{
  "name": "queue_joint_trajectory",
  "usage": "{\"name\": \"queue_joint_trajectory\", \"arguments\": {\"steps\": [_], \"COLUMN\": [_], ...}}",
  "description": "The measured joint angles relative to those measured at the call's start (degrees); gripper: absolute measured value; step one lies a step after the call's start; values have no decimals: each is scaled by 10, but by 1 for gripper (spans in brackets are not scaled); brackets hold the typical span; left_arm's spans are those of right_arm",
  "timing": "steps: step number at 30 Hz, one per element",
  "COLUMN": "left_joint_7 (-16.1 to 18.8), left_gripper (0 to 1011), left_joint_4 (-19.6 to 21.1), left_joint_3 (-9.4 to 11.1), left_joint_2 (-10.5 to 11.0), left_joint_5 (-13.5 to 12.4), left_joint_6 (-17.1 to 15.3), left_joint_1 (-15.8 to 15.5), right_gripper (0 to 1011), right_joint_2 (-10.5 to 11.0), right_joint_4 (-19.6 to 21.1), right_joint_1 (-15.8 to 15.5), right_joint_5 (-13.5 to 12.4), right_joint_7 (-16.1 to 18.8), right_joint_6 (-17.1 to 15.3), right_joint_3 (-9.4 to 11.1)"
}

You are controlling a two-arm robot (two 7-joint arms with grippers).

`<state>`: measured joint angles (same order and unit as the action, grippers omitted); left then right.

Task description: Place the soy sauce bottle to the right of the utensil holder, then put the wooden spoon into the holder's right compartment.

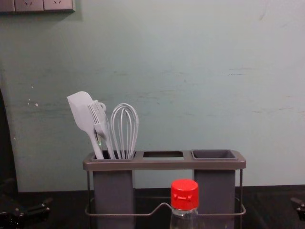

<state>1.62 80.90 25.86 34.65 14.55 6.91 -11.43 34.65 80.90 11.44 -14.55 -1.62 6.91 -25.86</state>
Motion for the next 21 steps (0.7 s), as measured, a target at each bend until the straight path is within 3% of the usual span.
{"name": "queue_joint_trajectory", "arguments": {"steps": [21], "left_joint_7": [0], "left_gripper": [1005], "left_joint_4": [0], "left_joint_3": [0], "left_joint_2": [0], "left_joint_5": [0], "left_joint_6": [0], "left_joint_1": [0], "right_gripper": [1003], "right_joint_2": [0], "right_joint_4": [0], "right_joint_1": [0], "right_joint_5": [0], "right_joint_7": [0], "right_joint_6": [0], "right_joint_3": [0]}}
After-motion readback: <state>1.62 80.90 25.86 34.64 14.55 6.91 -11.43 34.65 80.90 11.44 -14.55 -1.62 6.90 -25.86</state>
